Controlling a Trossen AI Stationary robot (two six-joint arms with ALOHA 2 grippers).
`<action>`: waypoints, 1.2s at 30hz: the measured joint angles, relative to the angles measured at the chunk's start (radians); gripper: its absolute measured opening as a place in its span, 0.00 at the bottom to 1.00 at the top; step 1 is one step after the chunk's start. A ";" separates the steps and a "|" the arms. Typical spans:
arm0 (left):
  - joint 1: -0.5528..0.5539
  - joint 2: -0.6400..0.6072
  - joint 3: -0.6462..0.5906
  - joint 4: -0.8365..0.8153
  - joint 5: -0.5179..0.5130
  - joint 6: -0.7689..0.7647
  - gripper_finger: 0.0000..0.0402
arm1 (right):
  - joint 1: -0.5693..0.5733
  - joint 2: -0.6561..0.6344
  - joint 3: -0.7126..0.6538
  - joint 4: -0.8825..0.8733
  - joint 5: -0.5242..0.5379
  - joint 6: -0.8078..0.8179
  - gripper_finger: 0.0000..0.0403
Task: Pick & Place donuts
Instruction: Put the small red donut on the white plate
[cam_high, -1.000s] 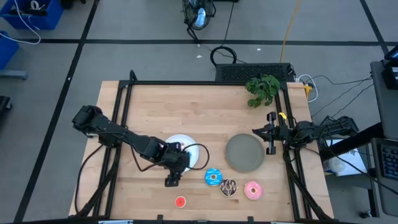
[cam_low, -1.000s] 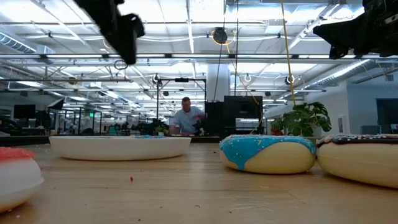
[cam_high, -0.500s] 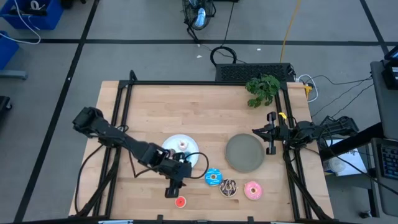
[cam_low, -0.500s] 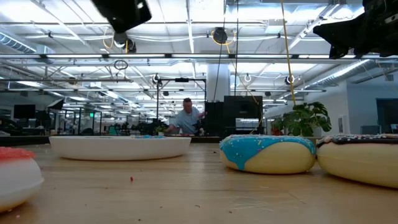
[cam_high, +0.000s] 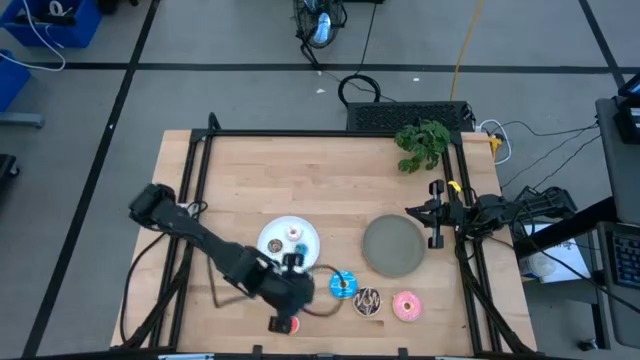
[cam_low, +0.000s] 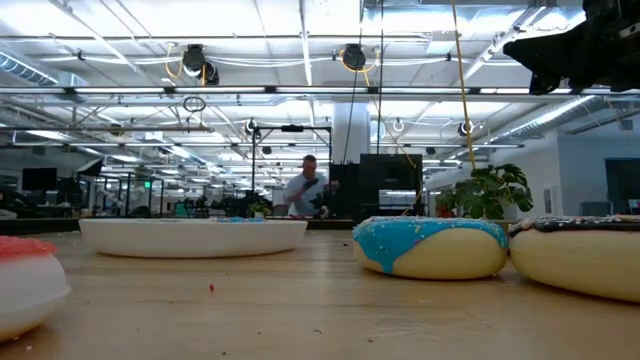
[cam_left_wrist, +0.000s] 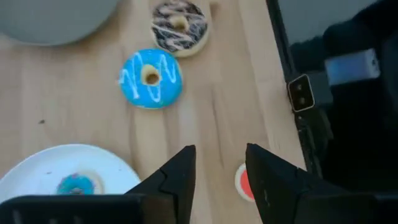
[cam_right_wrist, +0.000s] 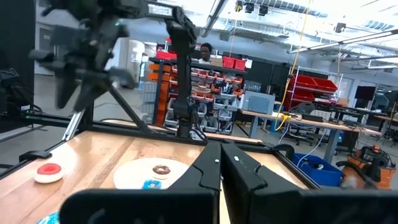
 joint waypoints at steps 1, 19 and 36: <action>-0.002 0.030 0.031 -0.025 0.002 0.000 0.36 | 0.000 0.000 0.000 0.001 -0.002 0.000 0.00; -0.018 0.229 0.227 -0.171 0.124 0.170 0.41 | 0.000 0.007 0.000 0.003 -0.002 0.006 0.00; -0.069 0.229 0.217 -0.046 0.080 0.041 0.60 | 0.000 0.007 0.000 0.027 0.000 -0.053 0.00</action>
